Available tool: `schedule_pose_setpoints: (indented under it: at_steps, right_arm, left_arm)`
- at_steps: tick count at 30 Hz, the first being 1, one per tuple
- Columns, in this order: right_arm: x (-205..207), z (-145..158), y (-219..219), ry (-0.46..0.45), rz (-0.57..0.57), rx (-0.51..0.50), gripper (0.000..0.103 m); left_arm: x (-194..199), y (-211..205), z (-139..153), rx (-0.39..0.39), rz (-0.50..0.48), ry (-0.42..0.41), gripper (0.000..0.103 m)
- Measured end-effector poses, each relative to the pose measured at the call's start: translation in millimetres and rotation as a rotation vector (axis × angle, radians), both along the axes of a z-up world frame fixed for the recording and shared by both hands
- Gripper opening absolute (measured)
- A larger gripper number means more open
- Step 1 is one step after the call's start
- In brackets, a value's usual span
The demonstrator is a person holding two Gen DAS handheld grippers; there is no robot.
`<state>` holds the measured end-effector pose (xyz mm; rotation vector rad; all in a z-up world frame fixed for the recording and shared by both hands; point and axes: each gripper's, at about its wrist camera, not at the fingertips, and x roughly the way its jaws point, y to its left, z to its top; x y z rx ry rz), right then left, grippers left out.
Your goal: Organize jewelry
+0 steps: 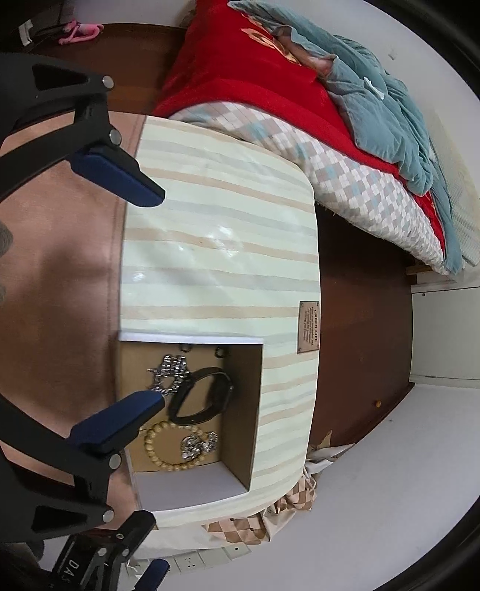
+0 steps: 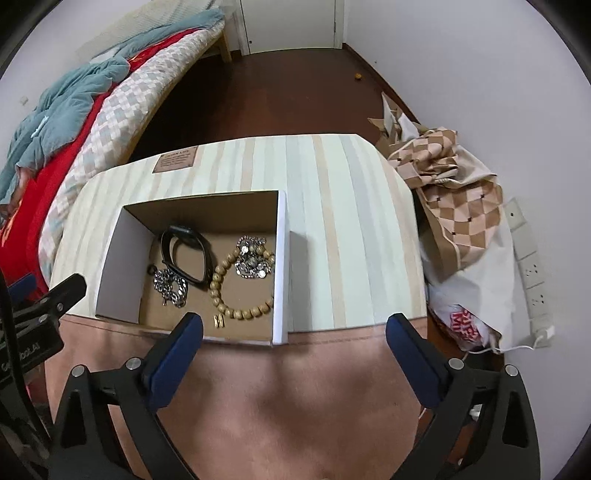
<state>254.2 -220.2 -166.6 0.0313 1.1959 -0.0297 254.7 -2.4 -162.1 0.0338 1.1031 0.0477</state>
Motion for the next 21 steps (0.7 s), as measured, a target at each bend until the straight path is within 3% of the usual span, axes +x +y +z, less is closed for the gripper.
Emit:
schedule_pose_setpoints:
  at_steps: [10,21]
  right_arm:
    - [-57.1,58.6,3.4,-0.077,-0.004,-0.022,0.101]
    - [-148.6,144.5,3.6,-0.196,-0.008,-0.012,0.101]
  left_arm:
    - [-57.5,-2.0,44.0,-0.011,-0.017,-0.041,0.102]
    - [-139.4,-2.7,130.6,-0.023,-0.036,-0.183,0.102]
